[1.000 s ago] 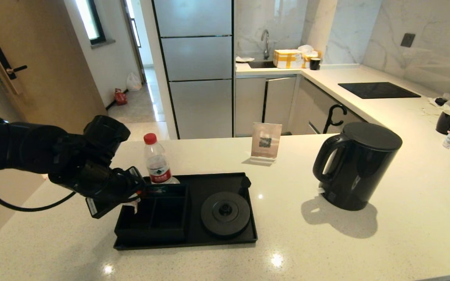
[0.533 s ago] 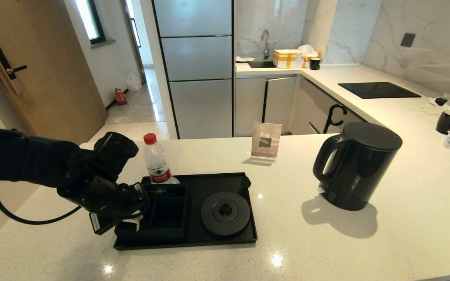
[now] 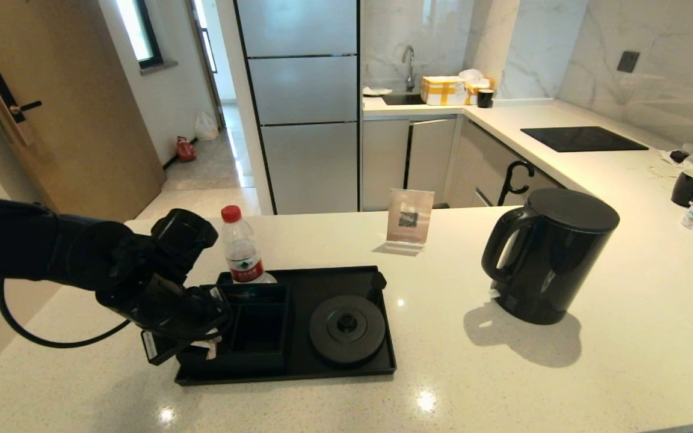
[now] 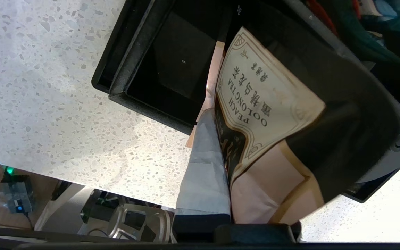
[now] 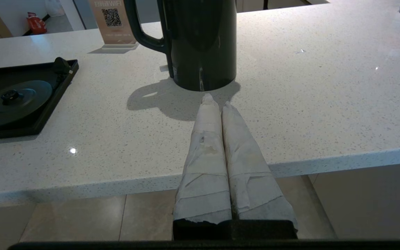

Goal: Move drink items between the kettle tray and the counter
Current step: Return the tea bag to its original position

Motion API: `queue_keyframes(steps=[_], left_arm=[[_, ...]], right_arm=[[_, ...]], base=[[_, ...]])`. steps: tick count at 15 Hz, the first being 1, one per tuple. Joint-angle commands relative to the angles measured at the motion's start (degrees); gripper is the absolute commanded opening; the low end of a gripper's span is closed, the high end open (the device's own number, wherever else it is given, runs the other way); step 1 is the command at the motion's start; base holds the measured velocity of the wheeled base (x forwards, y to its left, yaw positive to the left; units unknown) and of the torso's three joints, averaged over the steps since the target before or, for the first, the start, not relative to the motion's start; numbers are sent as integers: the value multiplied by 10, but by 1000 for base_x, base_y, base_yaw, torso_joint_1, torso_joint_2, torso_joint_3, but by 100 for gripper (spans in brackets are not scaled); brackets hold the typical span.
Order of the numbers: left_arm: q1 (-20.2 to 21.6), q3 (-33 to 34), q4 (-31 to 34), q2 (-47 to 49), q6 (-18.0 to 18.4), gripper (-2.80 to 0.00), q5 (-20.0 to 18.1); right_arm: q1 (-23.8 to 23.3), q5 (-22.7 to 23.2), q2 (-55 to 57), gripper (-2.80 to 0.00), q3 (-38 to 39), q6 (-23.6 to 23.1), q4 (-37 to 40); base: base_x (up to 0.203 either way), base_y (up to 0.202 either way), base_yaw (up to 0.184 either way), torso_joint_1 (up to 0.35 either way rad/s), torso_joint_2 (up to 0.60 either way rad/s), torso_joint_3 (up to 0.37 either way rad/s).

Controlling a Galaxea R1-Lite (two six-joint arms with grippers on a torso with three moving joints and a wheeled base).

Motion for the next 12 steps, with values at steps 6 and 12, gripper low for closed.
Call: queue_keyframes(steps=[6,12], left_arm=[[0,0,2,-3,-3,-280,-5],[0,2,2,-8,-2,0,-3]], right_arm=[[0,-1,1,-280,0,0,0],[0,-1,1,-280,0,0,0]], base=[[0,0,0,0,0,0],[0,0,0,0,0,0]])
